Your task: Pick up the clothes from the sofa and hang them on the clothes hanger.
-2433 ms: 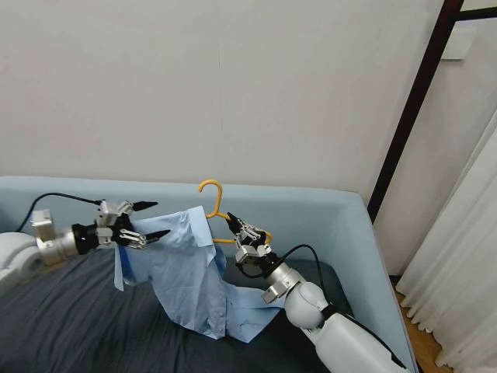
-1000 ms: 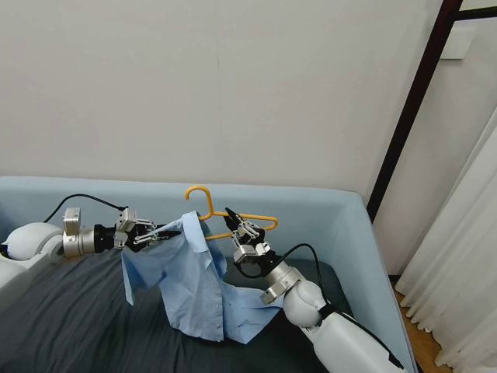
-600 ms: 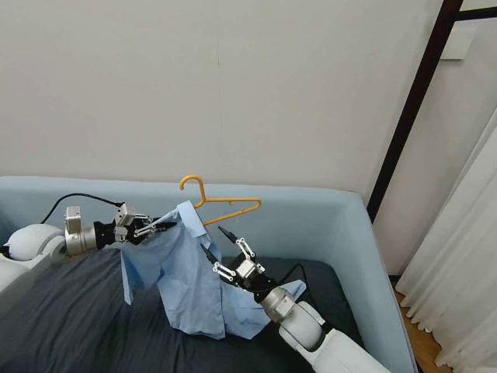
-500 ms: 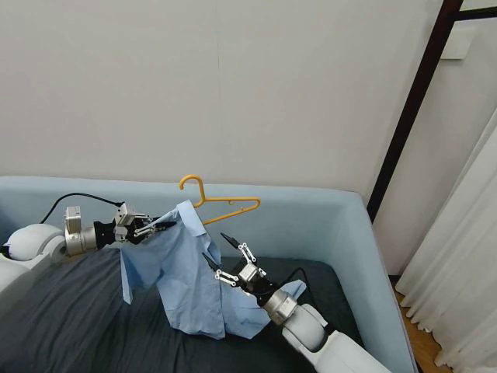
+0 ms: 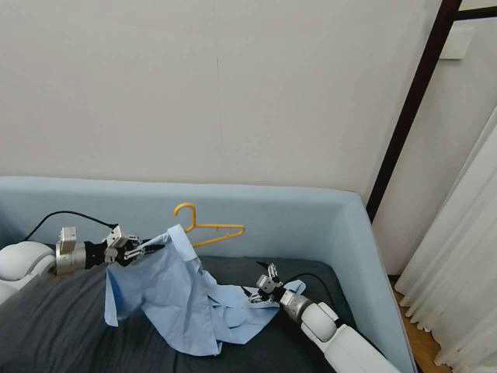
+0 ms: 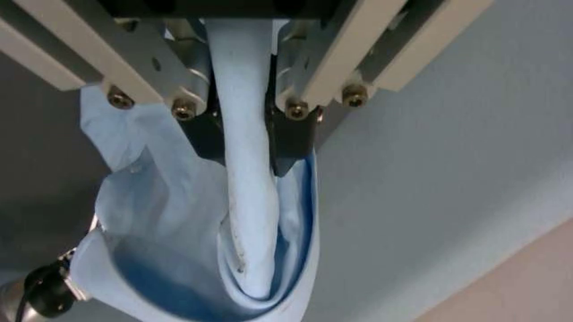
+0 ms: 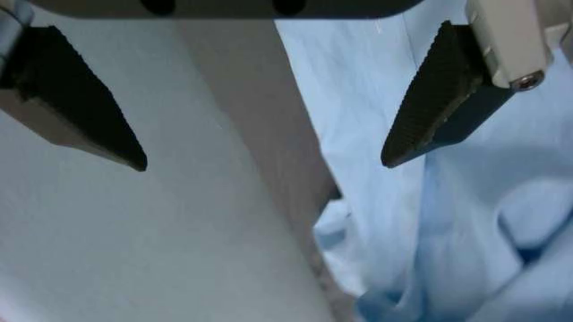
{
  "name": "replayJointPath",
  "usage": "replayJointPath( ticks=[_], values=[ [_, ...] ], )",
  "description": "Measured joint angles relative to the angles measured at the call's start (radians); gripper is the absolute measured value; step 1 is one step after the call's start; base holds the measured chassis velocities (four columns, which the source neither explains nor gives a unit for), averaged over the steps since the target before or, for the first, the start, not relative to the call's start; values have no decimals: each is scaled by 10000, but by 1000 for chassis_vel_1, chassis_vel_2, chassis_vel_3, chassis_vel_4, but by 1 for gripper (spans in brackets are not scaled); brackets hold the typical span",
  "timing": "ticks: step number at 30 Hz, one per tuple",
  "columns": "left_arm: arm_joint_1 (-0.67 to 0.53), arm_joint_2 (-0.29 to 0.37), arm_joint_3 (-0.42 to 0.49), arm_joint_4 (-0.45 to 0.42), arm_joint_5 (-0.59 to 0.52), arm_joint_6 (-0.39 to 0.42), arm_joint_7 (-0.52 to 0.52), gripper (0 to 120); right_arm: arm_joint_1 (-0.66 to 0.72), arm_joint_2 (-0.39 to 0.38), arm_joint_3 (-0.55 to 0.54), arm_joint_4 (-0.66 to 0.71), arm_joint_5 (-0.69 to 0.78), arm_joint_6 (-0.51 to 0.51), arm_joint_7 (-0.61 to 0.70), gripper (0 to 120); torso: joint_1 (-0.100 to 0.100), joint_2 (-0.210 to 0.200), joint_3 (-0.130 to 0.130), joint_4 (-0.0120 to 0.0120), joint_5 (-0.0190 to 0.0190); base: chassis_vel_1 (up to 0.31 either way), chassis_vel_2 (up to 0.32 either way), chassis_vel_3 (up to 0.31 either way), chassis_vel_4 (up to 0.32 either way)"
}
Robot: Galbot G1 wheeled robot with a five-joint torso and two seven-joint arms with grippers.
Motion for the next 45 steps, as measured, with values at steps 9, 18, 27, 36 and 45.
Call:
replayJointPath(
  ticks=[9, 18, 27, 36, 45],
  values=[
    [248, -193, -241, 252, 99, -213, -315, 8, 81, 896, 244, -1101, -3179, 964, 415, 100, 0, 0, 1, -5, 1, 0, 0, 0, 0],
    [436, -353, -359, 286, 141, -333, -313, 8, 222, 1775, -167, -2042, -2704, 644, 825, 96, 0, 0, 0, -6, 1, 0, 0, 0, 0],
    [802, -501, -612, 177, 206, -478, -309, 8, 719, 2441, -231, -3283, -2359, 230, 935, 62, 0, 0, 0, -5, 0, 0, 0, 0, 0],
    [915, -534, -713, 82, 191, -520, -311, 8, 880, 2771, -185, -3951, -2621, -325, 1544, 32, 0, 0, 1, -5, 1, 0, 0, 0, 0],
    [894, -540, -730, 199, 162, -572, -304, 8, 759, 2639, -324, -3662, -2647, -548, 1933, 0, 1, 0, 0, -5, 1, 0, 0, 0, 0]
  ],
)
